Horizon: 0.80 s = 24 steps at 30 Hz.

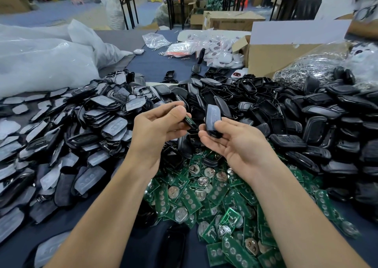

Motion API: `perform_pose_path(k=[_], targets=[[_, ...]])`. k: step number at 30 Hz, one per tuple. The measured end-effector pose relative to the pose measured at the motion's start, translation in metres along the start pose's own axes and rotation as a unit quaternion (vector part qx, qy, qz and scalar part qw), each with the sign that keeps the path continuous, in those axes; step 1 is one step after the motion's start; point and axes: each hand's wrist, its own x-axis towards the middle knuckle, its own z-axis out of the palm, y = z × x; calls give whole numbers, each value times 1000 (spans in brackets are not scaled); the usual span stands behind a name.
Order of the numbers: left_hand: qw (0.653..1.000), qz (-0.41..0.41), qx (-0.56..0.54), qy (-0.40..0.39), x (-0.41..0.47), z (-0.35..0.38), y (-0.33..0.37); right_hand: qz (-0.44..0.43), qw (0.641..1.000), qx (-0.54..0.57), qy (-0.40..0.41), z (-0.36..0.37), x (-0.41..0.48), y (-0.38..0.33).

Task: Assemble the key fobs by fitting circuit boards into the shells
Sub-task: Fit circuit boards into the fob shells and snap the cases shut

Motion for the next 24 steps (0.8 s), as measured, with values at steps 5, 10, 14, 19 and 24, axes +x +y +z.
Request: perform_pose_path(k=[5,10,14,19,24], targets=[[1000,-4,-3,-1,-1,3,-2,-24,999,-48,11,2,0,3],[993,-63,-89,-46,2,3,1,-62,991,-115,11,2,1,7],[981,-121,-134,-76,4,-3,3,-66,986,-151,4,3,-1,8],[976,-133,-148,-84,5,-7,6,-75,984,-159,8,5,-2,8],[983,-114,-124,-69,4,-6,5,-80,986,-148,9,6,-2,9]])
